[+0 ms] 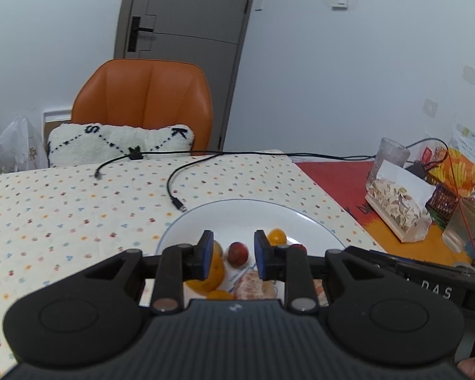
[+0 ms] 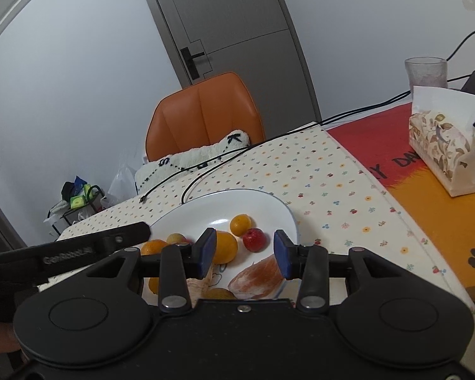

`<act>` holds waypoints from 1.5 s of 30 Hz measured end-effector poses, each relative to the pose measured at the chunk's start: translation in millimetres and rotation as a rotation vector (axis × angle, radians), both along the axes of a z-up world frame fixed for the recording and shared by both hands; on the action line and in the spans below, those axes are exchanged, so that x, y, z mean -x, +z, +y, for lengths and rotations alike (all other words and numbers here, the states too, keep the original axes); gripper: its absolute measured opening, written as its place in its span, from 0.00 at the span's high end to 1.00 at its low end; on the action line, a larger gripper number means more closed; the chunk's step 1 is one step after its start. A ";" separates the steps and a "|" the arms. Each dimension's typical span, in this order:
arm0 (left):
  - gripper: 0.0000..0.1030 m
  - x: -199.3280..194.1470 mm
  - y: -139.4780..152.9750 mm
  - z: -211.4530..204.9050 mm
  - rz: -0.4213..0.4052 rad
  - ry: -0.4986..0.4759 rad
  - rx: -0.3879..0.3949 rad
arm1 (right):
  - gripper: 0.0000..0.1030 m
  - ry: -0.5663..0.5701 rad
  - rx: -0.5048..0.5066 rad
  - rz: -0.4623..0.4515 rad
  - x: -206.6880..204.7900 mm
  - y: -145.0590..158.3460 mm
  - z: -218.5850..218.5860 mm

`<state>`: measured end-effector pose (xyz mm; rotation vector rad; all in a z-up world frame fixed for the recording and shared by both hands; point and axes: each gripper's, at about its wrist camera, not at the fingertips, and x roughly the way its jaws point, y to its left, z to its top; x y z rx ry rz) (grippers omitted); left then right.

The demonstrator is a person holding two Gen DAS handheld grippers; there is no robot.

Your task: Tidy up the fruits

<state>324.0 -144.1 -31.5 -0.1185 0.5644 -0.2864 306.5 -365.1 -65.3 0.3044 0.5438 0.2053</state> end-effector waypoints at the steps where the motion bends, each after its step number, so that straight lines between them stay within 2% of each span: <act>1: 0.72 1.7 1.1 3.3 0.003 0.008 0.004 | 0.60 -0.001 0.009 0.005 0.6 -0.5 0.0; 8: 0.49 18.9 11.1 25.4 0.001 0.041 0.018 | 0.60 0.006 0.002 -0.004 12.4 5.2 5.0; 12: 0.31 32.1 19.0 38.0 -0.008 0.061 0.016 | 0.53 0.021 -0.004 -0.012 18.3 10.3 12.7; 14: 0.28 38.1 22.1 44.9 -0.011 0.079 0.015 | 0.53 0.033 -0.004 -0.016 21.1 13.1 17.6; 25: 0.23 70.6 35.2 82.0 -0.003 0.157 0.008 | 0.37 0.087 0.003 -0.038 39.1 26.6 42.1; 34: 0.17 103.7 46.2 107.1 0.019 0.215 -0.006 | 0.10 0.122 0.017 -0.064 62.0 40.5 58.5; 38: 0.07 120.3 51.1 113.6 0.014 0.231 -0.025 | 0.01 0.136 0.021 -0.070 73.8 46.6 61.3; 45: 0.00 145.7 60.4 123.8 0.003 0.247 -0.024 | 0.00 0.154 0.032 -0.060 93.6 52.6 65.0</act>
